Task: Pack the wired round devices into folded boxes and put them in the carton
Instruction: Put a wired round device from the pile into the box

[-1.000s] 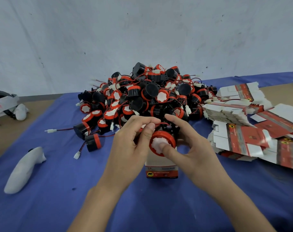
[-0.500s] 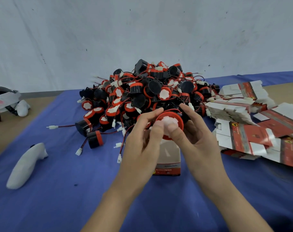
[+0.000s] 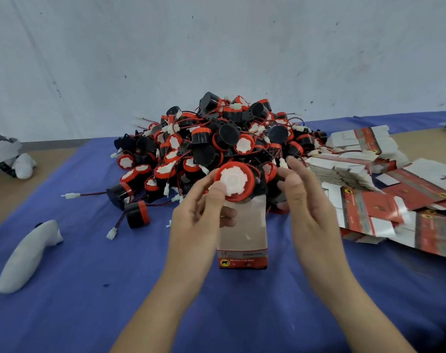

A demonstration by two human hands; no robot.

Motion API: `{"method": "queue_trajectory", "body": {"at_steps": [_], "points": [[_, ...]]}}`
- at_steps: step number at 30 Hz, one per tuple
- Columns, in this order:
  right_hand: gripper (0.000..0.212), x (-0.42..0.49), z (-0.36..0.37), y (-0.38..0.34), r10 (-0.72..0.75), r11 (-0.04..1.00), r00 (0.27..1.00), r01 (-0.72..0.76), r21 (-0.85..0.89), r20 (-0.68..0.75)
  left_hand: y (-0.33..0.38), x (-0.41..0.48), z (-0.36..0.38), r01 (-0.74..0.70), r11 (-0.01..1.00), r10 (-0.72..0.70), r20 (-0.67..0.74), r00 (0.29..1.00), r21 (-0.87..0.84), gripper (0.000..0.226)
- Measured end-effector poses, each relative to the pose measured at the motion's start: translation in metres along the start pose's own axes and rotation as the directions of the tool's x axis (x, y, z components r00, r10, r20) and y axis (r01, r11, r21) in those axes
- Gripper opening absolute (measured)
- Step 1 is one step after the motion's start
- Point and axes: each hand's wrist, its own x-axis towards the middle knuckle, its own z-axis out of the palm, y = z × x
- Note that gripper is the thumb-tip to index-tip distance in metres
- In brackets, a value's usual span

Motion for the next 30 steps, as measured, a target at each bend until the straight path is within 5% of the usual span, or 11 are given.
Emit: {"method": "queue_trajectory", "body": {"at_steps": [5, 10, 13, 17, 22, 26, 30], "points": [[0.085, 0.008, -0.032, 0.016, 0.135, 0.957, 0.979, -0.09, -0.277, 0.151, -0.002, -0.005, -0.017, -0.028, 0.925, 0.028, 0.006, 1.0, 0.378, 0.032], [0.127, 0.001, -0.035, 0.04, 0.408, 0.83, 0.84, -0.178, -0.529, 0.357, -0.004, -0.011, -0.019, -0.077, 0.823, 0.077, 0.024, 0.997, 0.562, 0.039], [0.105, -0.003, -0.03, 0.053, 0.448, 0.806, 0.786, -0.148, -0.573, 0.426, -0.003, -0.016, -0.013, -0.089, 0.761, 0.063, 0.063, 0.996, 0.642, 0.042], [0.069, -0.003, -0.027, 0.059, 0.374, 0.816, 0.831, -0.084, -0.571, 0.413, -0.002, -0.021, -0.007, -0.102, 0.622, 0.059, 0.083, 0.995, 0.777, 0.042], [0.066, -0.011, -0.009, 0.058, 0.225, 0.831, 0.905, 0.016, -0.556, 0.362, -0.007, -0.02, -0.001, -0.067, 0.449, -0.012, 0.08, 0.997, 0.891, 0.038], [0.075, -0.016, -0.002, 0.063, 0.2, 0.839, 0.918, 0.02, -0.543, 0.342, -0.018, -0.018, -0.002, -0.003, 0.484, -0.141, 0.081, 0.987, 0.875, 0.033], [0.07, -0.019, -0.006, 0.063, 0.256, 0.83, 0.897, -0.012, -0.558, 0.361, -0.031, -0.014, -0.009, -0.006, 0.329, -0.213, 0.08, 0.974, 0.944, 0.028]]}}
